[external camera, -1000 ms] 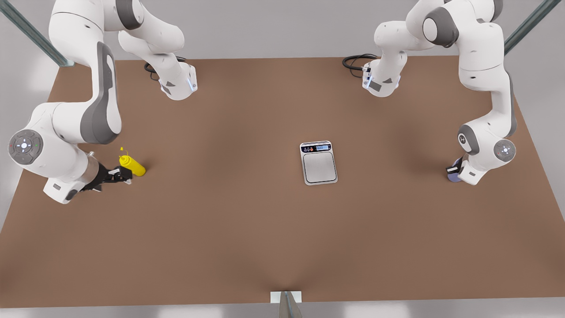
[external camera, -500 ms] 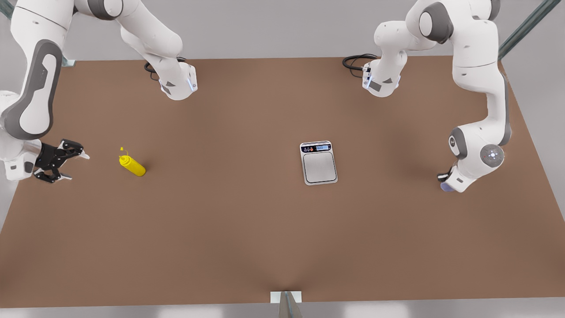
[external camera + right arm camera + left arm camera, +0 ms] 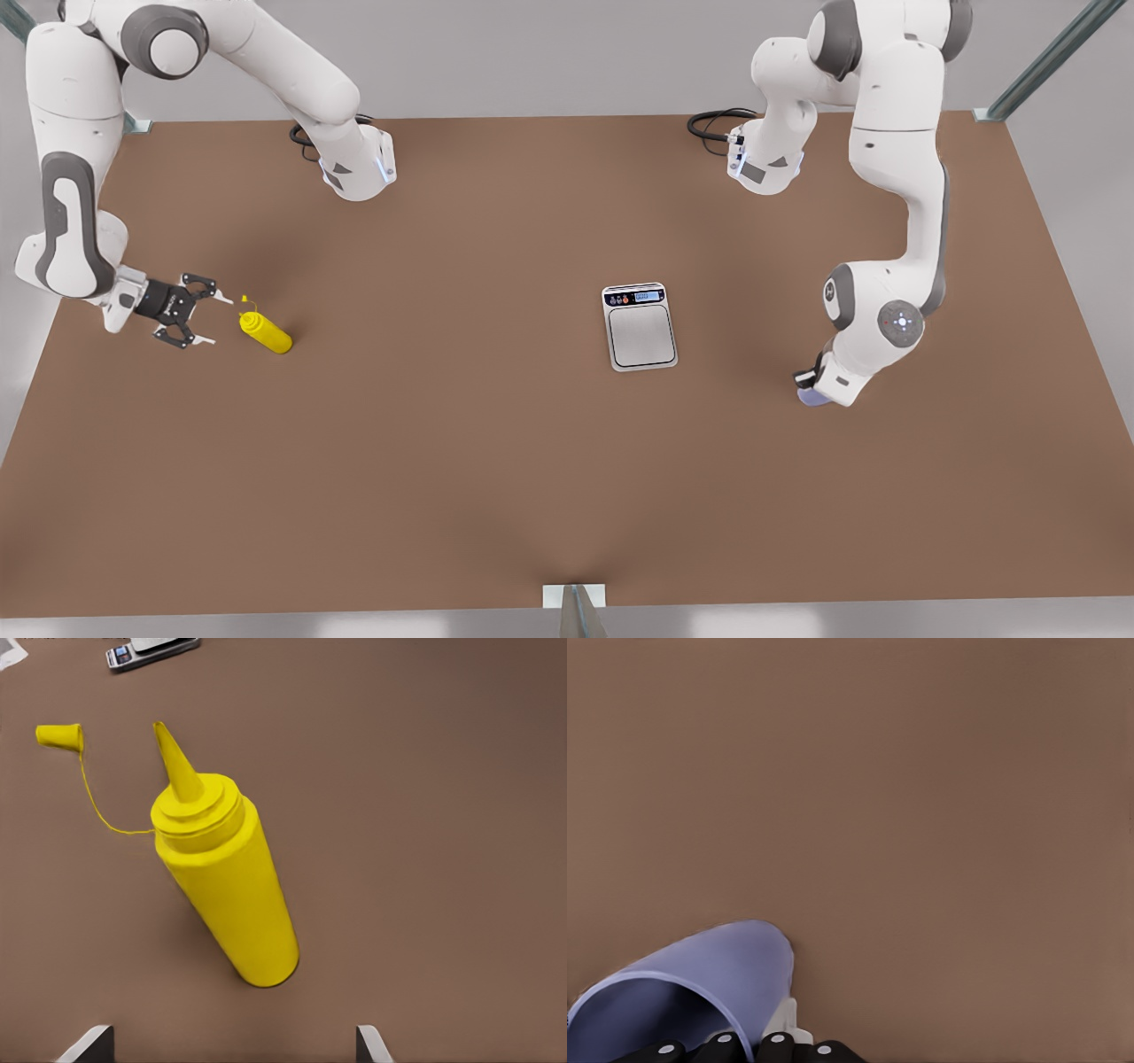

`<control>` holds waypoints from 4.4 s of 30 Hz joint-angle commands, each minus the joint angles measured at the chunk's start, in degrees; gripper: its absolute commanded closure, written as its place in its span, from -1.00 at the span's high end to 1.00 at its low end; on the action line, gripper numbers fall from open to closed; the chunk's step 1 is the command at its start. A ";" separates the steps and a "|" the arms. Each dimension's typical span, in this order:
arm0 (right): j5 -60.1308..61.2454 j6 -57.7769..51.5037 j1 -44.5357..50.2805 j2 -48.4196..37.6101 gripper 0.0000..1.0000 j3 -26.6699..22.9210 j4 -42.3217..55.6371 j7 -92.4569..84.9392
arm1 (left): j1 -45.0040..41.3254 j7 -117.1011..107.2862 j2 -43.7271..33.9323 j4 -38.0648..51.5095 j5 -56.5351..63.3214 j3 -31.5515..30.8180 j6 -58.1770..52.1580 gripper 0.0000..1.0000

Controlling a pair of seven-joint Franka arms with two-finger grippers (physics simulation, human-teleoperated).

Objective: Move cup to the weight, pick up sauce bottle, pour sauce

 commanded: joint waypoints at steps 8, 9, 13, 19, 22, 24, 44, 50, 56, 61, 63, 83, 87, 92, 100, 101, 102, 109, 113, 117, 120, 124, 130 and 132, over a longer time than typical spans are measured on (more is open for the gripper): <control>0.53 -0.75 -0.08 6.58 1.00 0.18 1.31 -4.15 | -6.79 -10.09 0.09 2.55 -7.84 -0.03 -2.57 -0.57; 0.53 -1.01 0.18 6.67 1.00 0.27 1.31 -4.42 | -8.02 -11.77 0.18 2.99 -7.84 -0.03 -2.66 -0.57; 0.71 -2.33 0.53 7.54 1.00 0.79 1.93 -4.50 | -12.41 -17.92 0.18 3.34 -7.75 -0.03 -2.66 -0.57; 1.59 -2.33 0.62 9.04 1.00 3.34 2.37 -6.09 | -17.78 -23.81 0.35 3.17 -7.40 -0.03 -3.18 -0.57; 1.59 -2.77 0.53 9.30 1.00 3.78 2.37 -7.58 | -20.32 -26.71 0.35 2.99 -7.40 -0.03 -3.18 -0.57; 2.55 -3.65 0.62 9.48 1.00 3.78 2.37 -10.39 | -22.43 -29.08 0.35 2.90 -7.40 -0.03 -3.18 -0.57; 7.03 -9.71 0.53 13.87 1.00 4.05 5.88 -18.83 | -34.65 -40.77 0.18 1.23 -6.96 0.41 -3.97 -0.57; 7.56 -9.80 0.88 14.05 1.00 4.13 5.88 -18.83 | -34.56 -40.77 -0.44 1.41 -6.96 0.50 -4.33 0.21; 7.56 -10.15 0.88 14.22 1.00 4.13 5.88 -18.74 | -34.56 -40.86 -1.49 1.50 -6.96 1.02 -5.55 0.23; 8.00 -10.24 0.97 14.58 0.90 4.13 5.88 -18.65 | -34.56 -40.86 -4.21 1.85 -6.61 2.34 -8.37 0.23; 8.00 -10.24 0.97 14.58 0.49 4.13 5.88 -18.65 | -34.56 -39.81 -7.64 2.20 -6.61 5.32 -10.91 0.23; 8.18 -10.77 0.71 14.58 0.17 4.13 5.97 -18.30 | 15.27 17.06 -16.87 24.00 4.02 -7.15 -41.24 1.00; 8.44 -11.91 0.80 14.58 0.16 4.13 6.58 -18.04 | 14.57 12.40 -15.73 28.04 8.95 -10.58 -42.47 1.00; 8.35 -13.14 1.15 10.89 0.15 5.01 8.08 -11.54 | 14.57 12.40 -15.82 29.54 10.00 -10.40 -42.38 1.00; 8.88 1.78 28.11 -5.11 0.15 5.28 11.15 26.76 | 14.57 13.19 -16.08 31.73 9.56 -10.58 -42.47 1.00; 8.62 5.48 33.03 -5.90 0.15 5.28 11.59 32.39 | 14.57 13.28 -15.73 31.65 9.47 -10.49 -42.47 1.00; 8.09 9.27 38.76 -5.72 0.15 5.19 13.79 38.29 | 14.66 13.19 -15.47 31.73 9.21 -10.49 -42.38 1.00; -1.13 30.54 63.37 -5.64 0.15 4.93 14.14 69.14 | 14.57 12.49 -13.80 31.73 8.95 -10.49 -41.59 1.00; -20.64 33.97 71.28 -4.32 0.15 5.10 16.34 90.15 | 14.66 12.49 -13.62 32.43 9.30 -10.49 -41.59 1.00; -39.19 33.09 78.49 0.34 0.15 4.93 23.46 103.86 | 14.66 12.49 -13.62 32.52 9.39 -10.49 -41.50 1.00; -44.64 32.83 82.62 2.54 0.15 4.84 24.69 104.92 | 14.66 12.49 -13.62 32.52 9.39 -10.49 -41.50 1.00; -54.22 21.32 84.29 2.62 0.15 5.01 26.27 104.92 | 14.66 12.49 -13.62 32.61 9.47 -10.49 -41.50 1.00; -65.56 6.99 89.21 7.46 0.16 5.19 34.01 104.57 | 14.66 12.49 -13.62 32.61 9.56 -10.49 -40.80 1.00; -68.02 4.62 90.27 8.51 0.16 5.19 35.32 104.48 | 14.66 12.49 -13.62 32.52 9.47 -10.49 -40.80 1.00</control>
